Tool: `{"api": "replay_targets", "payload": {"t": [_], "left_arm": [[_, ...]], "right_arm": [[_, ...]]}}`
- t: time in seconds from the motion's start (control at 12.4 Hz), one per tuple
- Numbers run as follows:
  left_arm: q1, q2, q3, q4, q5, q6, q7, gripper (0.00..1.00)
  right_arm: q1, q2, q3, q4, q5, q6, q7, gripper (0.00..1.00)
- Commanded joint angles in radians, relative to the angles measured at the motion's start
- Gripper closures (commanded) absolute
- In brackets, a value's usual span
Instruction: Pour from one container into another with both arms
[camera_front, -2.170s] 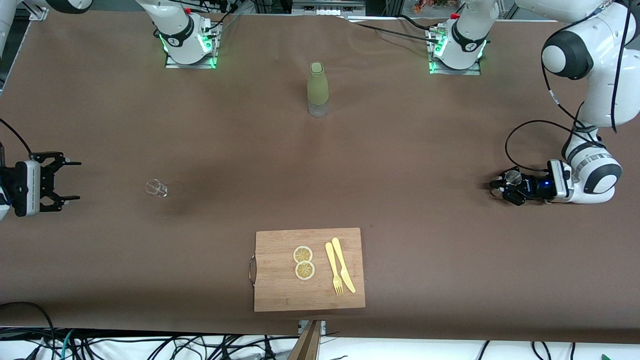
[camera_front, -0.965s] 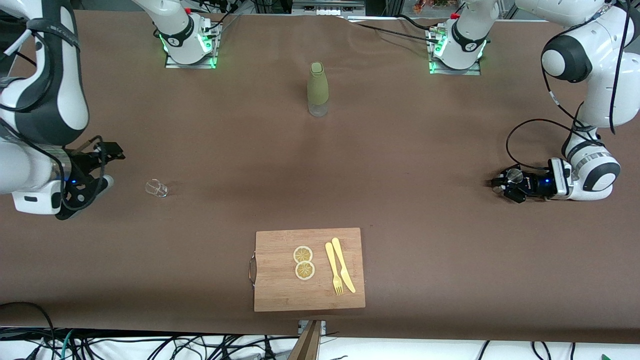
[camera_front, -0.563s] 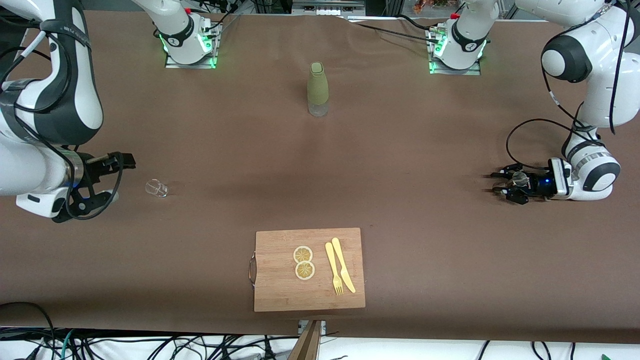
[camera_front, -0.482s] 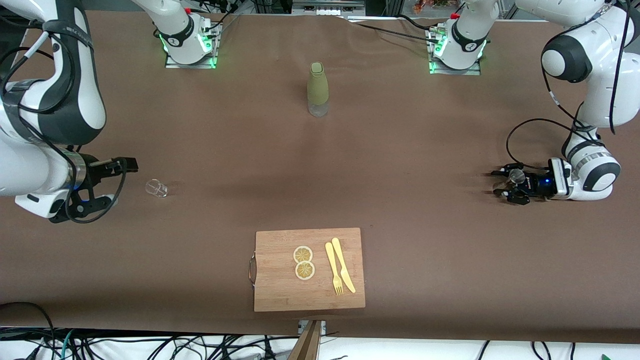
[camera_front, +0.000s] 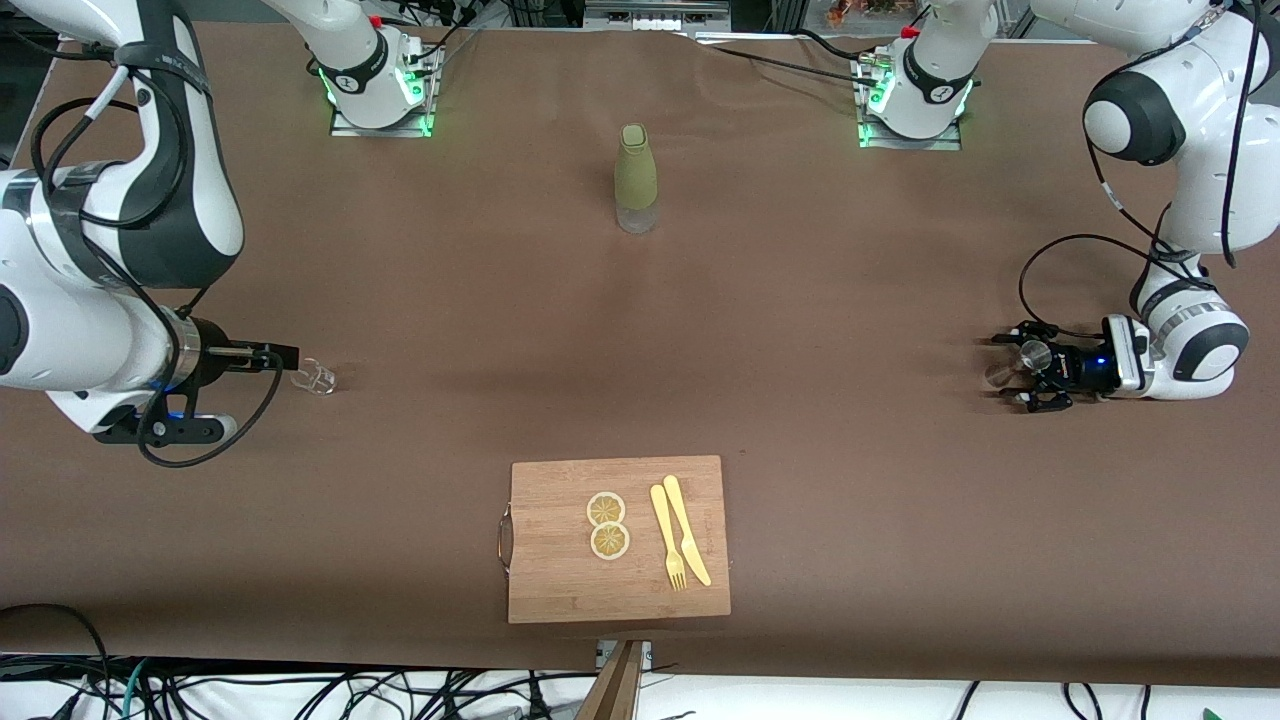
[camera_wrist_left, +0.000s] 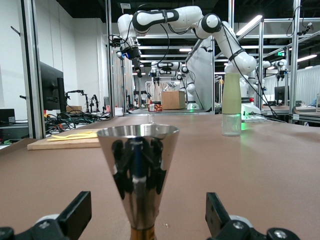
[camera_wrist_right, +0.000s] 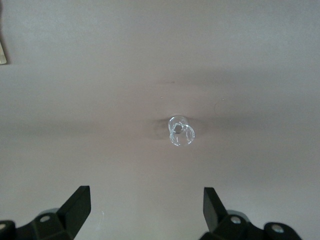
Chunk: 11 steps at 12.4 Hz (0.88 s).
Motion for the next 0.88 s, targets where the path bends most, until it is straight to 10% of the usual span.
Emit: {"api": "replay_targets", "payload": {"t": [0.0, 0.8], "left_arm": [[0.004, 0.031, 0.025, 0.078, 0.025, -0.025, 0.026, 0.00], [0.005, 0.057, 0.195, 0.290, 0.066, -0.020, 0.018, 0.00]], "right_arm": [[0.002, -0.161, 0.002, -0.237, -0.010, 0.125, 0.021, 0.00], [-0.001, -0.465, -0.009, -0.508, -0.018, 0.115, 0.017, 0.00]]}}
